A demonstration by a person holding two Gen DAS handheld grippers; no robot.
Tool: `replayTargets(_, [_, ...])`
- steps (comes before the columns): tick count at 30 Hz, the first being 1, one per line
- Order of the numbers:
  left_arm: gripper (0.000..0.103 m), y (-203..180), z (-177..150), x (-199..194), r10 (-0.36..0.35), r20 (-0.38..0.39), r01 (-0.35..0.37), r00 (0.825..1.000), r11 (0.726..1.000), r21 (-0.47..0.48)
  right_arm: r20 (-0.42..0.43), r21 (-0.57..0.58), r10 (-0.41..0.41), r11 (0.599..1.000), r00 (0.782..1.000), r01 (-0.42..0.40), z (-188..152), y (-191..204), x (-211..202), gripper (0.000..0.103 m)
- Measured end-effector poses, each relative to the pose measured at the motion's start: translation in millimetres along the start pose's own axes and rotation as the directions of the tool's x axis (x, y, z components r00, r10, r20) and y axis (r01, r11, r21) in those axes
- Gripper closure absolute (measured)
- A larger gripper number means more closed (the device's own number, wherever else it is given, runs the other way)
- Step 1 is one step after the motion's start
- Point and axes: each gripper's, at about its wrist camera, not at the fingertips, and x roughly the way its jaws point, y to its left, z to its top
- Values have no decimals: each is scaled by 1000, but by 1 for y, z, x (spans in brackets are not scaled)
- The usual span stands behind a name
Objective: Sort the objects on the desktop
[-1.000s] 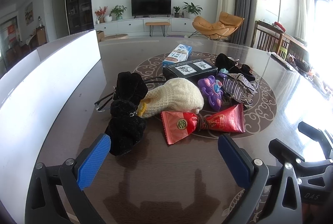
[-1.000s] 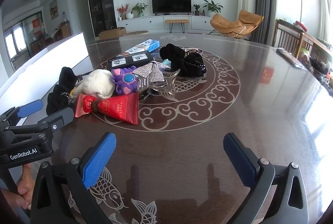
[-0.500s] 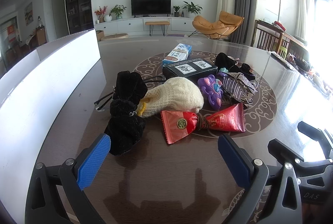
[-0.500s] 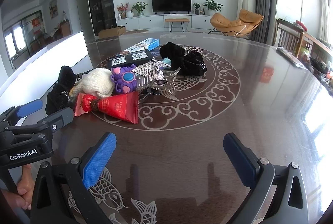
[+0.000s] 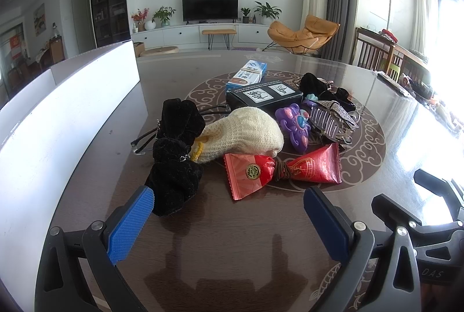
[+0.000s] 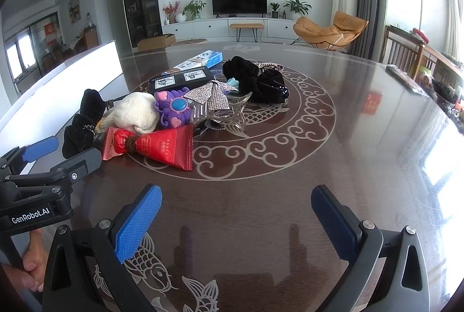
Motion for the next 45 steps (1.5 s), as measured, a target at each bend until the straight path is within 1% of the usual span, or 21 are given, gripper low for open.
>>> replayTargets(3, [0, 0, 0, 0, 0, -2, 0, 1000, 1000, 0, -6, -3, 0, 1000, 1000, 0, 0, 0, 1, 0])
replayTargets(6, [0, -1, -1, 3, 0, -10, 0, 1000, 1000, -3, -32, -16, -2, 1000, 1000, 1, 1, 3, 6, 0])
replayTargets(13, [0, 5, -3, 4, -10, -15, 9, 1000, 999, -31, -131, -53, -12, 999, 991, 5, 3, 10, 24, 0])
replayTargets(17, [0, 8, -3, 4, -17, -23, 16, 1000, 999, -37, -188, -42, -27, 999, 982, 19, 3, 8, 34, 0])
replayTargets(18, [0, 8, -4, 4, -18, -22, 17, 1000, 999, -40, -196, -35, -20, 999, 980, 13, 3, 7, 36, 0])
replayTargets(25, [0, 21, -3, 8, -34, -53, 29, 998, 995, -98, -226, -47, -15, 999, 974, 4, 19, 6, 52, 0])
replayTargets(32, [0, 27, -4, 6, -28, -70, 20, 997, 993, -118, -220, -21, -36, 999, 975, 32, 44, -1, 81, 0])
replayTargets(38, [0, 50, -9, 5, -52, -113, 31, 992, 983, -182, -222, -11, -44, 999, 974, 42, 49, -5, 83, 0])
replayTargets(40, [0, 54, -7, 9, -57, -137, 31, 989, 983, -182, -221, -11, -44, 999, 974, 42, 49, -5, 83, 0])
replayTargets(45, [0, 64, -1, 15, 5, -151, -28, 989, 988, -150, -221, -11, -44, 999, 974, 42, 49, -5, 83, 0])
